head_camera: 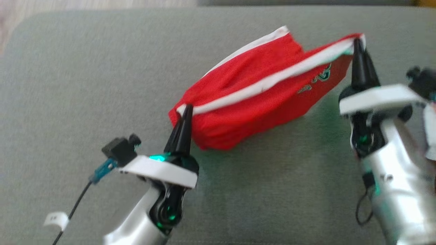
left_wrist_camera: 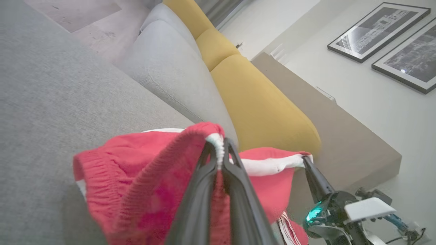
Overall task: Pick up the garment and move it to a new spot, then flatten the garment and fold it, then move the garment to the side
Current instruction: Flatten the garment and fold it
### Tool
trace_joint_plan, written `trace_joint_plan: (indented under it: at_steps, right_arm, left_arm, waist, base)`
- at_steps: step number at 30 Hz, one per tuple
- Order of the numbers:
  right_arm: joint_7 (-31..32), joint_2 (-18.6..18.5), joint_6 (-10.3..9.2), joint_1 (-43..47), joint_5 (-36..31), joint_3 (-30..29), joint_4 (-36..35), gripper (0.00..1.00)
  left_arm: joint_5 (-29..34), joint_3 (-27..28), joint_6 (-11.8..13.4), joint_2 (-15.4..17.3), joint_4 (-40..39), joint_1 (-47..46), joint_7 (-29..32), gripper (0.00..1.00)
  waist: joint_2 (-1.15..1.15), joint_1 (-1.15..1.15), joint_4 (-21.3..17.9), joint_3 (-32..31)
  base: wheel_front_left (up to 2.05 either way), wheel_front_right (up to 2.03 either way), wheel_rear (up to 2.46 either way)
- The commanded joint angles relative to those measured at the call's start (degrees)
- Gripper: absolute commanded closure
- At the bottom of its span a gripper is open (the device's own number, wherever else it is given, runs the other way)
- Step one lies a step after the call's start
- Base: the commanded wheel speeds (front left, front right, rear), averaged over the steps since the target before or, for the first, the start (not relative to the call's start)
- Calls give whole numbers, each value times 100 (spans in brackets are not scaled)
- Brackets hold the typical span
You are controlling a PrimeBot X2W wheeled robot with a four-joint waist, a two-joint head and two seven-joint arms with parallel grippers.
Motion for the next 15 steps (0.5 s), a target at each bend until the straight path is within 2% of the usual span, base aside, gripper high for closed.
trace_joint_plan:
  at_steps: [1,12,13,14,15]
  right_arm:
    - [3,60,-4,-224,-67,61,-54,100]
    - [-129,152,-4,-2056,-878,145,1952,100]
    - [-155,163,-4,-2174,-918,133,2079,100]
    - [-176,179,-4,-2280,-970,152,2191,100]
    - [-197,198,-4,-2364,-1005,170,2286,87]
  left_arm:
    - [-11,169,9,10,-131,-287,-37,100]
    - [11,49,9,-269,412,-1204,-37,100]
    - [62,-18,9,-271,462,-1288,-37,96]
    - [57,-18,9,-290,500,-1343,-37,83]
    - [47,25,9,-314,542,-1383,-37,69]
  waist:
    - [0,-2,331,352]
    - [0,-2,730,1066]
    - [0,-2,733,1118]
    - [0,-2,739,1167]
    - [0,-2,745,1204]
  base:
    - [0,0,0]
    - [0,0,0]
    - [0,0,0]
    - [0,0,0]
    - [0,0,0]
